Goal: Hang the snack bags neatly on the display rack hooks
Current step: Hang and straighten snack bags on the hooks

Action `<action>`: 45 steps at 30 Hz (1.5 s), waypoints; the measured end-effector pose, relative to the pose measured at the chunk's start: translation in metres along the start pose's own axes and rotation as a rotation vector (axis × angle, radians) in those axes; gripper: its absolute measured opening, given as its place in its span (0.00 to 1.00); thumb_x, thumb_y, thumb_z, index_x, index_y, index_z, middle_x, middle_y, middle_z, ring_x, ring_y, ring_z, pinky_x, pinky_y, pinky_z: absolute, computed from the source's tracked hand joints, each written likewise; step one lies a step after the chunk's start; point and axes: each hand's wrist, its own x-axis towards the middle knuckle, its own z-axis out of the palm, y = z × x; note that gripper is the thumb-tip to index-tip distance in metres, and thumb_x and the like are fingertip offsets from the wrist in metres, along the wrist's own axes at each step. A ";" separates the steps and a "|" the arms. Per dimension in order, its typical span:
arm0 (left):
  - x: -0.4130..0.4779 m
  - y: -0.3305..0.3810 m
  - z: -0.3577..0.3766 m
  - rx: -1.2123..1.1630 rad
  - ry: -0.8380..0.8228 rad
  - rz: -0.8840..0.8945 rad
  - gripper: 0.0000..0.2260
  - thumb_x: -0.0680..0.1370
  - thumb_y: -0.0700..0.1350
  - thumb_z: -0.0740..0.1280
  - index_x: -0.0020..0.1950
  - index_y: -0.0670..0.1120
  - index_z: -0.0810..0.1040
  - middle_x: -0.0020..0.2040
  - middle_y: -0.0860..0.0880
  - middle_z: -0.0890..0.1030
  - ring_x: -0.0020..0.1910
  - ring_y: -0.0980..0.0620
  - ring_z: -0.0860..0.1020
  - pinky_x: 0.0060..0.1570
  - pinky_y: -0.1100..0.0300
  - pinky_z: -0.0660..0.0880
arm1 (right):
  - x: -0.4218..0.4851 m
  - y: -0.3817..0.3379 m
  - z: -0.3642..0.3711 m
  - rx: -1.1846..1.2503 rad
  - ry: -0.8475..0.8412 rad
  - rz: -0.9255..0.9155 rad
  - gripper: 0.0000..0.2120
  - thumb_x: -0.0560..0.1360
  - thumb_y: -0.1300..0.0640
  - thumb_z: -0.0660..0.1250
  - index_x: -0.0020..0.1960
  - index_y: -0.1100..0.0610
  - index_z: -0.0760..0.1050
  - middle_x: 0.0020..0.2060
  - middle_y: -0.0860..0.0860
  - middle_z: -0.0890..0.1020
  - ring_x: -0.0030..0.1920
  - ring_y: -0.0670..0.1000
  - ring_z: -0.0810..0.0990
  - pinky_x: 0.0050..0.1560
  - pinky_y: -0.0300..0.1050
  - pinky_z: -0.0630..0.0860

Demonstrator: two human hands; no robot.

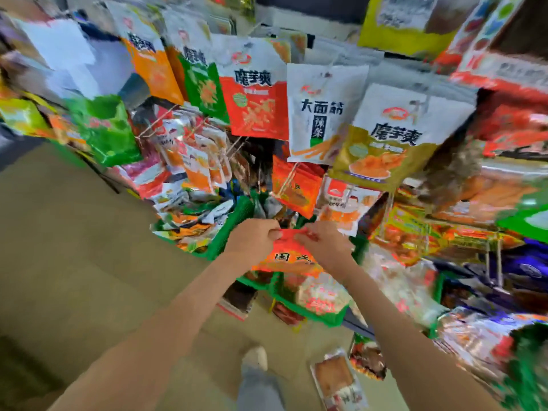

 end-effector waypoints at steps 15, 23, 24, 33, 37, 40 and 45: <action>0.166 -0.126 0.055 0.170 -0.032 0.022 0.11 0.80 0.50 0.59 0.55 0.48 0.79 0.42 0.47 0.83 0.43 0.46 0.79 0.47 0.51 0.75 | 0.157 0.044 0.109 0.247 0.105 0.240 0.10 0.74 0.56 0.67 0.38 0.59 0.80 0.28 0.58 0.77 0.28 0.53 0.70 0.31 0.45 0.64; 0.204 -0.124 0.058 0.105 0.038 0.059 0.10 0.80 0.50 0.60 0.52 0.50 0.80 0.39 0.47 0.81 0.43 0.45 0.76 0.47 0.54 0.66 | 0.181 0.068 0.115 0.220 0.310 0.108 0.03 0.72 0.61 0.70 0.40 0.56 0.81 0.30 0.42 0.73 0.35 0.48 0.70 0.40 0.41 0.67; 0.205 -0.121 0.059 0.103 0.060 0.083 0.10 0.80 0.50 0.61 0.51 0.50 0.80 0.38 0.47 0.81 0.44 0.45 0.76 0.49 0.54 0.66 | 0.181 0.071 0.114 0.209 0.363 0.096 0.02 0.71 0.61 0.70 0.42 0.57 0.82 0.34 0.40 0.74 0.41 0.49 0.72 0.46 0.46 0.68; 0.221 -0.120 0.059 0.113 0.117 0.142 0.09 0.80 0.48 0.60 0.46 0.49 0.80 0.32 0.50 0.76 0.37 0.48 0.72 0.53 0.52 0.67 | 0.189 0.066 0.101 0.164 0.330 0.138 0.06 0.73 0.61 0.67 0.48 0.56 0.82 0.41 0.44 0.74 0.51 0.51 0.66 0.50 0.41 0.58; 0.227 -0.132 0.063 0.084 0.154 0.188 0.09 0.79 0.48 0.62 0.46 0.49 0.81 0.32 0.51 0.77 0.35 0.50 0.68 0.50 0.53 0.66 | 0.192 0.064 0.110 0.187 0.387 0.023 0.05 0.70 0.68 0.68 0.42 0.61 0.80 0.39 0.36 0.71 0.47 0.26 0.65 0.53 0.52 0.64; 0.229 -0.141 0.068 0.040 0.188 0.241 0.09 0.78 0.49 0.64 0.45 0.47 0.82 0.28 0.53 0.73 0.33 0.50 0.67 0.50 0.51 0.68 | 0.190 0.070 0.118 0.138 0.398 -0.033 0.05 0.71 0.69 0.67 0.42 0.62 0.79 0.38 0.35 0.70 0.48 0.24 0.64 0.50 0.50 0.65; 0.226 -0.141 0.070 0.013 0.224 0.357 0.09 0.75 0.50 0.65 0.42 0.47 0.82 0.32 0.50 0.81 0.36 0.45 0.75 0.47 0.51 0.68 | 0.187 0.080 0.115 0.165 0.438 -0.013 0.07 0.72 0.62 0.68 0.44 0.52 0.81 0.37 0.40 0.74 0.45 0.51 0.69 0.50 0.33 0.61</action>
